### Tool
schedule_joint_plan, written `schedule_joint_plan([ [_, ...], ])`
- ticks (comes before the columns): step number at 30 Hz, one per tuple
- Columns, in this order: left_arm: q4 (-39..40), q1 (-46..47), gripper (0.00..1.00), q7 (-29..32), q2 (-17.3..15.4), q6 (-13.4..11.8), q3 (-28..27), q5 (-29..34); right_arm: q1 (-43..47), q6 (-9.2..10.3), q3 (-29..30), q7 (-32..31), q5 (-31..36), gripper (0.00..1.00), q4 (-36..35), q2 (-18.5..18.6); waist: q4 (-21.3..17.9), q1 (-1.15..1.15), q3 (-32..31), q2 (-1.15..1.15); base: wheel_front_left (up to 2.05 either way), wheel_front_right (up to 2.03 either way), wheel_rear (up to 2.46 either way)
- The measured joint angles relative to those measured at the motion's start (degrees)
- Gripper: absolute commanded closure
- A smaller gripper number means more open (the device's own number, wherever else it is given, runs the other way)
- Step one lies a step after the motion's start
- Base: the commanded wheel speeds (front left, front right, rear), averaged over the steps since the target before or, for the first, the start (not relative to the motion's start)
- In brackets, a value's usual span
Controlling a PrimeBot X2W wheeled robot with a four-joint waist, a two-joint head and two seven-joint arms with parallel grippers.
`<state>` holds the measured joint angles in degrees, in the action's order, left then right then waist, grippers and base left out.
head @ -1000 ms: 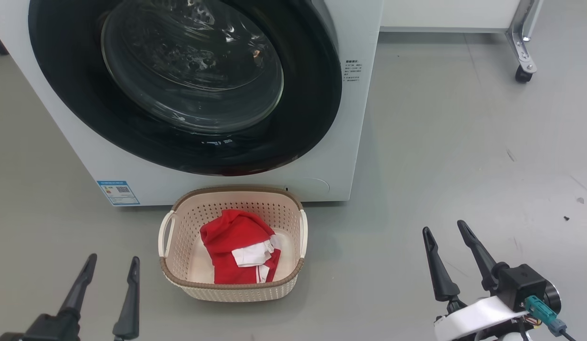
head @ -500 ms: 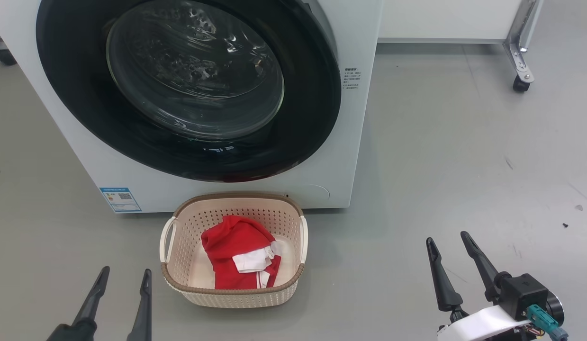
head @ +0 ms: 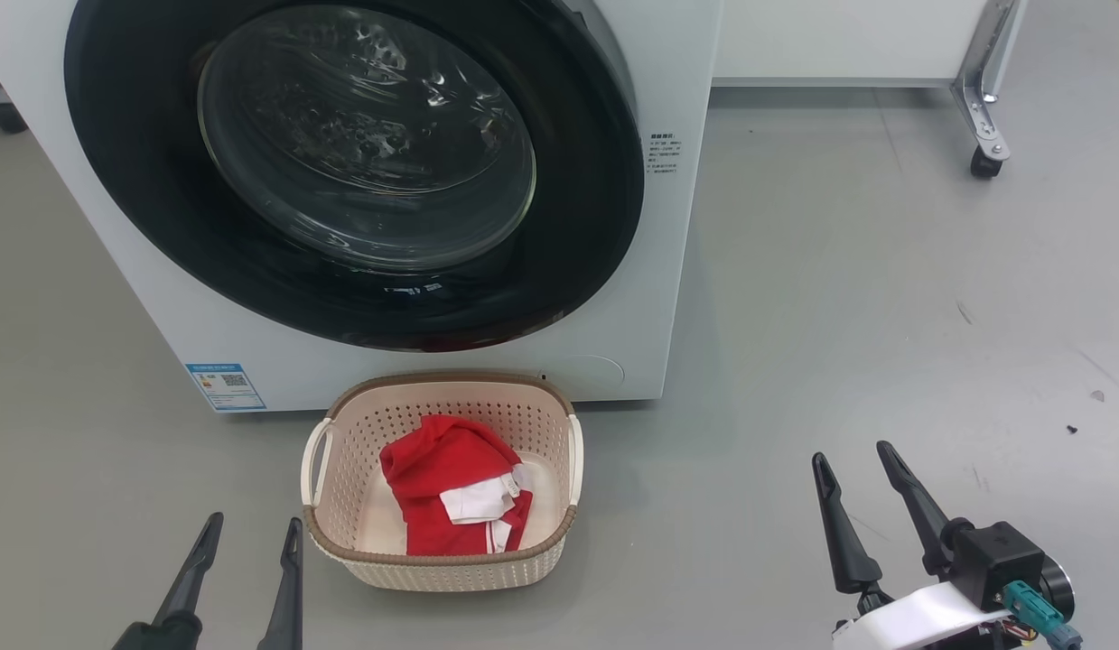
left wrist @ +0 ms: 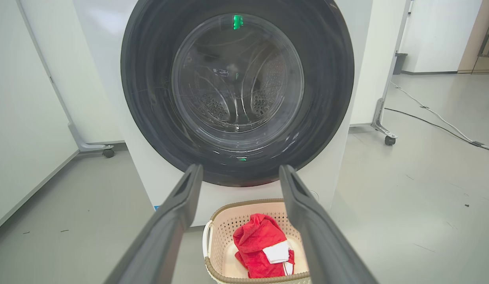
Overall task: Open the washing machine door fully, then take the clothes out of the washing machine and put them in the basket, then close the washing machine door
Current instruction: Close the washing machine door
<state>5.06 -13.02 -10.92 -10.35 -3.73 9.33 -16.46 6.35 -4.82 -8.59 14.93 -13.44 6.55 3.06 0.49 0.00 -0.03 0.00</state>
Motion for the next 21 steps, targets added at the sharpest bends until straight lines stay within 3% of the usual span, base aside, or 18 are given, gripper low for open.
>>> schedule_joint_plan([
  [1, -0.01, 0.01, 0.00, -0.01, 0.01, 0.00, 0.00, 0.00, 0.00, 0.00, 0.01, 0.00, 0.00, 0.96, 0.00, -0.01, -0.03, 0.00, 0.02, 0.00, 0.00, 0.00, 0.00],
  [2, -0.01, 0.01, 0.00, -0.01, 0.01, 0.00, 0.00, 0.00, 0.00, 0.00, 0.03, 0.00, 0.00, 1.00, 0.00, -0.02, -0.05, 0.00, 0.04, 0.00, 0.00, 0.00, 0.00],
  [21, 1.23, 0.51, 0.00, -0.84, 0.12, -0.21, 0.34, 1.49, -0.36, -0.18, -0.23, 0.00, 0.00, 1.00, 0.63, 0.07, 0.94, 0.00, 2.29, 0.00, 0.00, 0.00, 0.00],
])
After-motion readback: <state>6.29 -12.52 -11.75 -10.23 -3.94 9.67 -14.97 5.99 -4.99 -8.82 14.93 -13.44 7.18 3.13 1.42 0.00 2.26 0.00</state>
